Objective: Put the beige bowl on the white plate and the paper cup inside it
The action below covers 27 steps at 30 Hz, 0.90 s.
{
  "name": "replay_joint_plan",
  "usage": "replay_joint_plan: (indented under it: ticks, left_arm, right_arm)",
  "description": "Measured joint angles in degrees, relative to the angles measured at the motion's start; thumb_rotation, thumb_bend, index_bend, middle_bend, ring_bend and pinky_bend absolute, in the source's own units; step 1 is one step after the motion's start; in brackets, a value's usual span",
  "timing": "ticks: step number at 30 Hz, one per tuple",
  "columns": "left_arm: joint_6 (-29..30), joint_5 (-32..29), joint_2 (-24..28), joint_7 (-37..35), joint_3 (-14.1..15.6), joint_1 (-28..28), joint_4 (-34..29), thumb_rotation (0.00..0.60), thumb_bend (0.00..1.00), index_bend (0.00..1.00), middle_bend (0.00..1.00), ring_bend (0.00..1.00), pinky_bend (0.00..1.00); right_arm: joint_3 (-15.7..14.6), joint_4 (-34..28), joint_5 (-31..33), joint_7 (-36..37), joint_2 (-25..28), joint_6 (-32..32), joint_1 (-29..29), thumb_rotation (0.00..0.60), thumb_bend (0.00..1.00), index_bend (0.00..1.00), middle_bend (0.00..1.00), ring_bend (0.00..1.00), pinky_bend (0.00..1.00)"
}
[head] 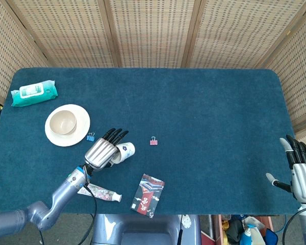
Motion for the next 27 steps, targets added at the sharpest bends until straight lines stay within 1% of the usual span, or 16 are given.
replay_joint_plan:
  ticks: [3,9,12,16,21,25,27]
  left_arm:
    - [0.4,-0.8,2.2,0.0,-1.2,-0.1,-0.9,0.600,0.37,0.70,0.06,0.00,0.08]
    - [0.5,-4.1,8.2,-0.3,-3.7,-0.2,-3.1,0.600,0.37,0.70,0.06,0.00,0.08]
    - [0.2,-6.4,11.6,-0.3,-4.7,-0.1,-4.0,0.600,0.37,0.70,0.06,0.00,0.08]
    - [-1.8,-11.5,16.8,0.7,-5.5,-0.1,-5.0,0.600,0.37,0.70,0.06,0.00,0.08]
    - [-5.1,-19.4,21.1,2.2,-5.8,-0.3,-5.1,0.600,0.37,0.70,0.06,0.00,0.08]
    - [-8.0,-25.4,23.1,3.6,-5.1,-0.6,-3.0,0.600,0.38,0.70,0.06,0.00,0.08]
    - [-9.2,-27.4,23.6,4.0,-4.5,-0.8,-1.9,0.600,0.38,0.70,0.06,0.00,0.08]
  right_arm:
    - [0.0,0.0,0.0,0.1,0.0,0.0,0.0,0.600,0.15,0.00,0.00,0.00,0.00]
    - [-0.1,0.0,-0.2,-0.1,0.0,-0.1,0.0,0.600,0.15,0.00,0.00,0.00,0.00]
    - [-0.1,-0.1,-0.3,-0.3,0.0,-0.2,0.1,0.600,0.15,0.00,0.00,0.00,0.00]
    - [-0.3,-0.3,-0.5,-0.8,-0.1,-0.3,0.1,0.600,0.15,0.00,0.00,0.00,0.00]
    - [-0.3,-0.4,-0.6,-1.2,-0.2,-0.4,0.2,0.600,0.15,0.00,0.00,0.00,0.00]
    - [-0.4,-0.5,-0.6,-1.5,-0.2,-0.6,0.3,0.600,0.15,0.00,0.00,0.00,0.00]
    - [-0.4,-0.4,-0.6,-1.6,-0.3,-0.7,0.3,0.600,0.15,0.00,0.00,0.00,0.00]
